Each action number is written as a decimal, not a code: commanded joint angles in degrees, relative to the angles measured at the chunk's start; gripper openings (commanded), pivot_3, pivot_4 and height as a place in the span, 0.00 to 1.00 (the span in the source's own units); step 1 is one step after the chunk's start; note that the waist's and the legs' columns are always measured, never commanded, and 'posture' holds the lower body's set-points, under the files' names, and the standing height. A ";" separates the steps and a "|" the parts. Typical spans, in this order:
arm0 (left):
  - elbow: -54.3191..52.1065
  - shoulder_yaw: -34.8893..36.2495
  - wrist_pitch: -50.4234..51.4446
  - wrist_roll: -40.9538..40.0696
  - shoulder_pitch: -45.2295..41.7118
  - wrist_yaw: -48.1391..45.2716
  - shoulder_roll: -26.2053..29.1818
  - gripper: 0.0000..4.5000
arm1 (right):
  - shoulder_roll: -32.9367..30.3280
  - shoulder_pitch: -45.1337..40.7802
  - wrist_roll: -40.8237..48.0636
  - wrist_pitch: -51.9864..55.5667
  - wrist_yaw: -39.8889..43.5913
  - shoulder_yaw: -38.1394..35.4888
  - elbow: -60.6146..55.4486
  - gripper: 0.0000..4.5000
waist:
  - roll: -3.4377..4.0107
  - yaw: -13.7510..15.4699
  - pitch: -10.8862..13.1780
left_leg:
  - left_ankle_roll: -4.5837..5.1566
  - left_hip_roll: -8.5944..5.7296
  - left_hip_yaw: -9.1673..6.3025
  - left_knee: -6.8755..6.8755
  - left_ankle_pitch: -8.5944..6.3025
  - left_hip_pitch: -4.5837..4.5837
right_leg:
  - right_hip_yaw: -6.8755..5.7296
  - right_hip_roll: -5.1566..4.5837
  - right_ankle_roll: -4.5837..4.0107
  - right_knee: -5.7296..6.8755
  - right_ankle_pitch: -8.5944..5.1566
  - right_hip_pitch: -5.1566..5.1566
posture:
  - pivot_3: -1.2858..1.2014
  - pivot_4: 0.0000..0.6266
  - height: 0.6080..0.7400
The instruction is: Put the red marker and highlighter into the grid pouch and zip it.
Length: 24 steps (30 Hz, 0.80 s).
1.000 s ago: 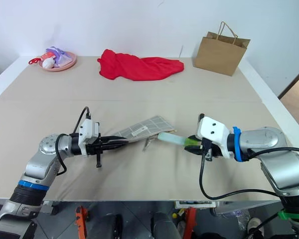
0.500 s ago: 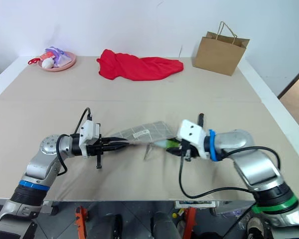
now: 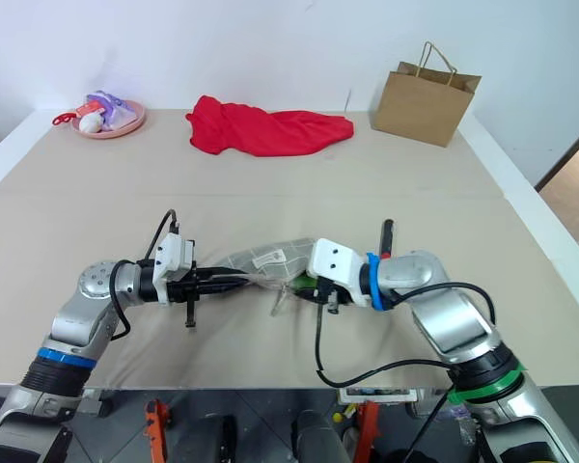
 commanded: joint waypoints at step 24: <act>-3.48 0.49 1.78 -2.40 0.10 2.01 -1.97 0.00 | -14.95 9.51 23.67 12.56 5.04 -37.09 -3.93 0.97 | -0.02 0.07 0.00 | 0.02 -0.04 -0.01 0.01 0.00 0.04 | 0.01 -0.04 0.02 -0.01 -0.01 0.07 | 0.52 0.24 1.00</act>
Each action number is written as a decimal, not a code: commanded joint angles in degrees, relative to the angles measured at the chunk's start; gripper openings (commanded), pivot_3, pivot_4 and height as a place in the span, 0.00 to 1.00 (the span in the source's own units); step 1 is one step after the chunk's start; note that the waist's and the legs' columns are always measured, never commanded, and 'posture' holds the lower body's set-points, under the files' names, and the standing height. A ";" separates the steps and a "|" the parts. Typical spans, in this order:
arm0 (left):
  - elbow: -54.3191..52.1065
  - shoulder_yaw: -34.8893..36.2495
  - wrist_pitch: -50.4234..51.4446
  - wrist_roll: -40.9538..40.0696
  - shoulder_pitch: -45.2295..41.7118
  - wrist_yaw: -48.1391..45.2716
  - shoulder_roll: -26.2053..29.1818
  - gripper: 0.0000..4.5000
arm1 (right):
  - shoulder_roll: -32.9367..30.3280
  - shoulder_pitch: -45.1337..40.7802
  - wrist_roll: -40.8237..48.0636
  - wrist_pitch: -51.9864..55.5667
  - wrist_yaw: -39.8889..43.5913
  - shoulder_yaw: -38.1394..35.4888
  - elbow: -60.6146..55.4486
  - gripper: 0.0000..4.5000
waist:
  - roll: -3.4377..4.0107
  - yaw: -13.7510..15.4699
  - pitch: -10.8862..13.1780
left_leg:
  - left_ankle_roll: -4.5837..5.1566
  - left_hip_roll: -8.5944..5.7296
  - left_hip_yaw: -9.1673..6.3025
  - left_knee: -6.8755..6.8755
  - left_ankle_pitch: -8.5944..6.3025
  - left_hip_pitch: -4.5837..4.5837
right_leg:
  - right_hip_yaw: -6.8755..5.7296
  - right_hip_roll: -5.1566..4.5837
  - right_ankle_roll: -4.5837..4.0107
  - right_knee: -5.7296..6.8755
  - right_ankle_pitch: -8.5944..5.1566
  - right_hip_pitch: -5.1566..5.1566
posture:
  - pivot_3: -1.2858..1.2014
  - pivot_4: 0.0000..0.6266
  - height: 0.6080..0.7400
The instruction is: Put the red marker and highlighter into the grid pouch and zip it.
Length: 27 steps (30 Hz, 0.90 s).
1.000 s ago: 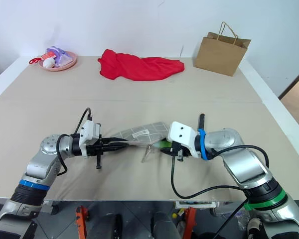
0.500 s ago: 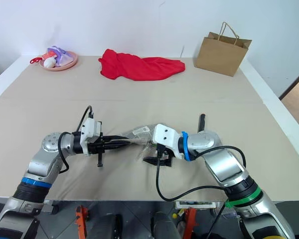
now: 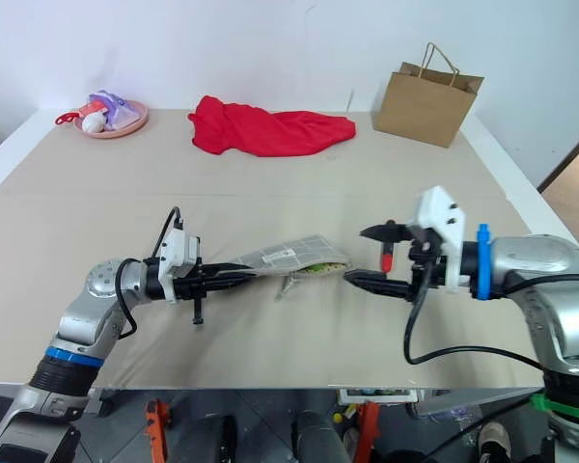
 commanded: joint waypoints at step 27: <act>-4.25 3.84 6.54 -6.78 -0.88 4.18 -0.60 0.00 | 17.45 -8.80 -15.41 10.02 -35.65 7.51 26.03 0.70 | 0.01 -0.06 -0.04 | 0.02 -0.02 0.05 -0.07 0.00 -0.10 | 0.10 0.01 0.02 -0.02 0.02 -0.11 | 0.52 0.24 1.00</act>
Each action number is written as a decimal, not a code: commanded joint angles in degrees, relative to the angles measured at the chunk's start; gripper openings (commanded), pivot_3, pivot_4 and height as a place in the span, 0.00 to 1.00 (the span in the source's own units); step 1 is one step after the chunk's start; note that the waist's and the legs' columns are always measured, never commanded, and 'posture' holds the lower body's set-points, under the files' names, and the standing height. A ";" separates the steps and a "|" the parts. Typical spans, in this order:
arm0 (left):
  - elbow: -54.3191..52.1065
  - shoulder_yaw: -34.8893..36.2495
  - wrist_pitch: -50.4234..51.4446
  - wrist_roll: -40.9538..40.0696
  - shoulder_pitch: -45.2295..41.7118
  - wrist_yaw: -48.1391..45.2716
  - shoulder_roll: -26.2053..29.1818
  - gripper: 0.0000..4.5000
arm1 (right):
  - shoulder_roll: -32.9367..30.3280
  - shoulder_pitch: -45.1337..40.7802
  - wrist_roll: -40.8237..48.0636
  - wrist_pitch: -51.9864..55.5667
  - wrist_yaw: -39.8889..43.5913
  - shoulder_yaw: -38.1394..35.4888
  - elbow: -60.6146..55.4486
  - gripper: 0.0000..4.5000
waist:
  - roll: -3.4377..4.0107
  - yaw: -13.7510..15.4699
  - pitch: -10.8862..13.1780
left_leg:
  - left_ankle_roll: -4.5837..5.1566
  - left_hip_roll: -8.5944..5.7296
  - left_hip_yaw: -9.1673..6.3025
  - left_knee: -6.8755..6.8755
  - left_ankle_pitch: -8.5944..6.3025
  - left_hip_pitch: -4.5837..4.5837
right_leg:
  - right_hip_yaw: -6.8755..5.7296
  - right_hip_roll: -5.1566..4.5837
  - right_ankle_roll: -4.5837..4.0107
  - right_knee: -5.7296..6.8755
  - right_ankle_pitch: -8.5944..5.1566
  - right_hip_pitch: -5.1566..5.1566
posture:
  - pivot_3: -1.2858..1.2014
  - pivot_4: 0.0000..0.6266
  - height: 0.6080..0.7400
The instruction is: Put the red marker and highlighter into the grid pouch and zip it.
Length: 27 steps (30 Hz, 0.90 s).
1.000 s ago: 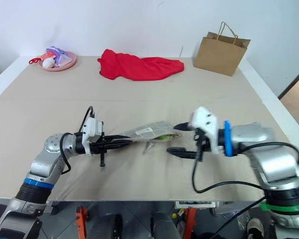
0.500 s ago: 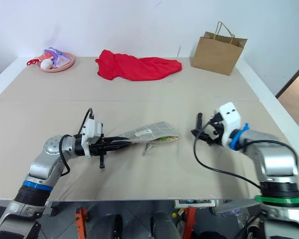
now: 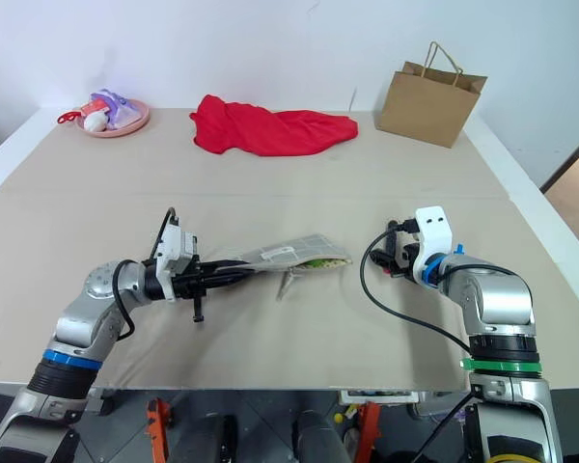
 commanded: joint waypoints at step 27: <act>-2.31 0.33 1.87 -1.68 -0.99 -0.33 0.39 0.00 | -31.31 16.13 5.54 -20.63 36.44 -2.28 -29.84 0.13 | -0.01 -0.10 0.04 | 0.01 0.00 -0.03 0.02 -0.05 0.09 | 0.05 -0.12 0.12 -0.14 -0.06 0.10 | 0.52 0.24 1.00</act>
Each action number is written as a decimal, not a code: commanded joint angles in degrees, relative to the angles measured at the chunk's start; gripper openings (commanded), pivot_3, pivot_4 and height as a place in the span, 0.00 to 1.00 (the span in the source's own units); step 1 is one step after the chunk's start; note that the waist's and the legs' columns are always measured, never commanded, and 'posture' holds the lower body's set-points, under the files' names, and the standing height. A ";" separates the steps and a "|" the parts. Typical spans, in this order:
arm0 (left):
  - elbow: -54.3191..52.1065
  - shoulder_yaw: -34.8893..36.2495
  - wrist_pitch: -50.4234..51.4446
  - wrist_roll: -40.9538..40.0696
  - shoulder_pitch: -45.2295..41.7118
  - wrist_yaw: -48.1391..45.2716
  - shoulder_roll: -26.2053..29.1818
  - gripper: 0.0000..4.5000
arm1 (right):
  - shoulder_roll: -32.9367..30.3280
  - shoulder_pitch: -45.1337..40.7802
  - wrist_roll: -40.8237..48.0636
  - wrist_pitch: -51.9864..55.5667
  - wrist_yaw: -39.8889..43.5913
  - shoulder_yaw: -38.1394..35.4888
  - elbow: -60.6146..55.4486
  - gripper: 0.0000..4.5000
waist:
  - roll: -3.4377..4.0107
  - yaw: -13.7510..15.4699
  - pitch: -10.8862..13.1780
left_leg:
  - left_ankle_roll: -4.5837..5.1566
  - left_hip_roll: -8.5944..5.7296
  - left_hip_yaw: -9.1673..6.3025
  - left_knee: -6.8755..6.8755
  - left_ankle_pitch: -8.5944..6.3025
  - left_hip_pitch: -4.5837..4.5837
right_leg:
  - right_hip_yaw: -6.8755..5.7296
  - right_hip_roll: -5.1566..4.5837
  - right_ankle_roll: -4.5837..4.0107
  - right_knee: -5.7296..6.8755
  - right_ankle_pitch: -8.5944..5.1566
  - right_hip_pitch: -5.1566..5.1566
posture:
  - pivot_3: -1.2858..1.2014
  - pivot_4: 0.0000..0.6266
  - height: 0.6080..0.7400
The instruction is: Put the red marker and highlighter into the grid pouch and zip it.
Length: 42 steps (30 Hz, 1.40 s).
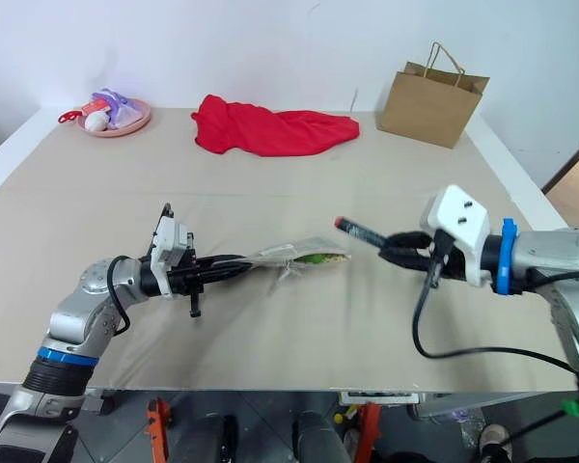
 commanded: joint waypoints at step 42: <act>-0.86 -0.88 -2.87 1.38 -0.84 -1.57 -0.59 0.00 | 24.99 -26.67 -17.25 -2.43 -4.18 34.32 3.45 0.48 | 0.01 0.10 0.00 | -0.04 0.03 0.01 -0.02 0.04 -0.11 | -0.05 0.10 -0.14 0.07 0.04 -0.15 | 0.52 0.24 1.00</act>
